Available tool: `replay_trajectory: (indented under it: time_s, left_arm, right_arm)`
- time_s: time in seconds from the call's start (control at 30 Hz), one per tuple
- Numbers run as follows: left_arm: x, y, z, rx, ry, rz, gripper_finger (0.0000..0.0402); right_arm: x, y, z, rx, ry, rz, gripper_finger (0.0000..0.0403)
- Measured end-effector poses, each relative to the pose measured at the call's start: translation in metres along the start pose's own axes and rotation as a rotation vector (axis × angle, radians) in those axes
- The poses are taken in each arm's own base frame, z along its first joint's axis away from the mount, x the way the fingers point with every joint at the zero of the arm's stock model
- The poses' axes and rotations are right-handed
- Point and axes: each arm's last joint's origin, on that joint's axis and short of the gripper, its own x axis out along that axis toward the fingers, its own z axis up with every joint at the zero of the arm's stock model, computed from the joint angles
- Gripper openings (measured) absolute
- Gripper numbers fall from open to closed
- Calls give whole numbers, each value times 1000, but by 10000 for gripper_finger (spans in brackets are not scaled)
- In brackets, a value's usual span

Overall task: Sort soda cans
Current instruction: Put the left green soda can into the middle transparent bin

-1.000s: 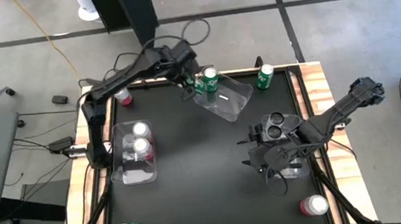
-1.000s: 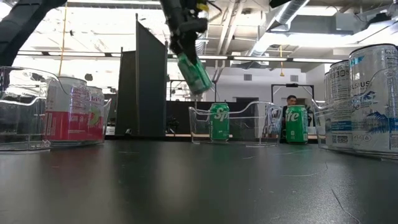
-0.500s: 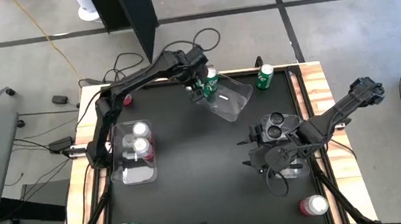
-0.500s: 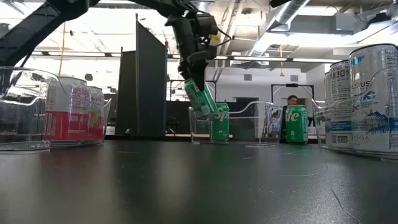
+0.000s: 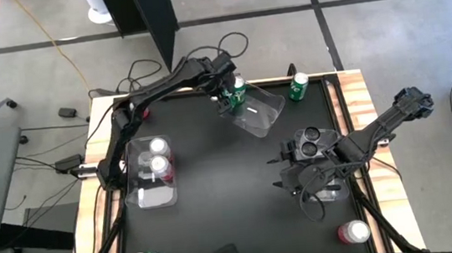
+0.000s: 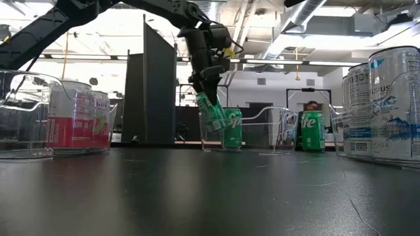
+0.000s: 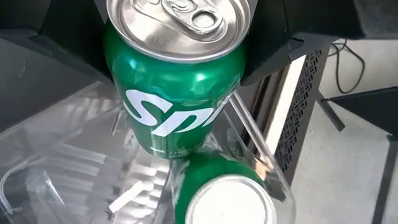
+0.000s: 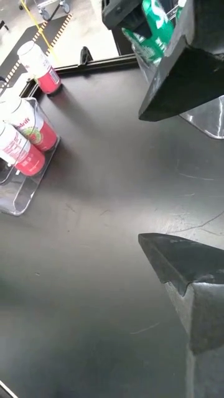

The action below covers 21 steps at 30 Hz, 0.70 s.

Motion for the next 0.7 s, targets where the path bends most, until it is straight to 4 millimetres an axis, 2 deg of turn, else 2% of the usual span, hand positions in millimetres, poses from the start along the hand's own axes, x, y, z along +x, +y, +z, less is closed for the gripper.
replay_trajectory:
  time_s: [0.1, 0.33, 0.7]
  left_arm:
    - [3, 2, 1, -9, -10, 12, 306]
    - [25, 0, 2, -16, 15, 16, 312]
    - [27, 2, 4, -25, -5, 28, 314]
  right_arm:
    - [0, 0, 0, 0, 0, 0, 329]
    - [0, 0, 0, 1, -2, 0, 329]
    - [0, 0, 0, 2, -3, 1, 329]
